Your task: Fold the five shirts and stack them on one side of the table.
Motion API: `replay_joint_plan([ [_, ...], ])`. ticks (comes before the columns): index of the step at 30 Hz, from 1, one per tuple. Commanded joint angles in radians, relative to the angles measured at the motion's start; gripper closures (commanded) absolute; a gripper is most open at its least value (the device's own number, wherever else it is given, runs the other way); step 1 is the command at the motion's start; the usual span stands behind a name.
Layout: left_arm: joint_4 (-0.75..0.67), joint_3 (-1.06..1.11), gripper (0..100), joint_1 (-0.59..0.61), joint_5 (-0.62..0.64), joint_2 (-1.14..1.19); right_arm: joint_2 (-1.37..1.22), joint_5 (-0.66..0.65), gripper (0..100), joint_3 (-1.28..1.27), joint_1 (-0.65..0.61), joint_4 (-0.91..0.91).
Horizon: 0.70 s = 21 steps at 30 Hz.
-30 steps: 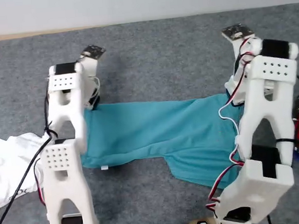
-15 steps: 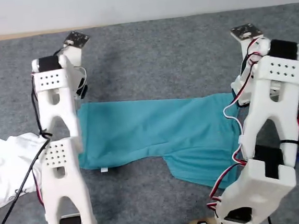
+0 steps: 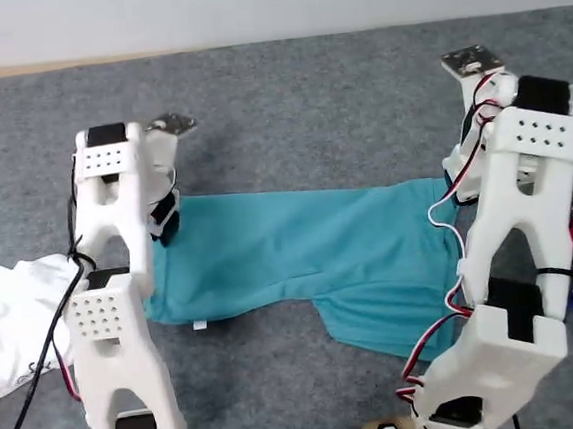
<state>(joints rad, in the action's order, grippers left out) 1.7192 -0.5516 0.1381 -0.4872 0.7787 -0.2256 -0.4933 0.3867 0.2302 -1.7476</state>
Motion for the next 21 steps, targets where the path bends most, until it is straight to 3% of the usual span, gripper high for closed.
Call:
replay_joint_plan([
  [1,-0.061,0.005,92,0.014,-0.012,0.020,0.004,-0.005,98.8,0.046,0.007,-0.028],
  [16,-0.120,-0.229,92,-0.018,-0.008,0.055,0.007,-0.005,98.8,0.046,0.008,-0.030],
  [21,-0.032,-0.297,92,-0.012,0.000,0.046,0.010,-0.005,98.8,0.046,0.008,-0.042],
])
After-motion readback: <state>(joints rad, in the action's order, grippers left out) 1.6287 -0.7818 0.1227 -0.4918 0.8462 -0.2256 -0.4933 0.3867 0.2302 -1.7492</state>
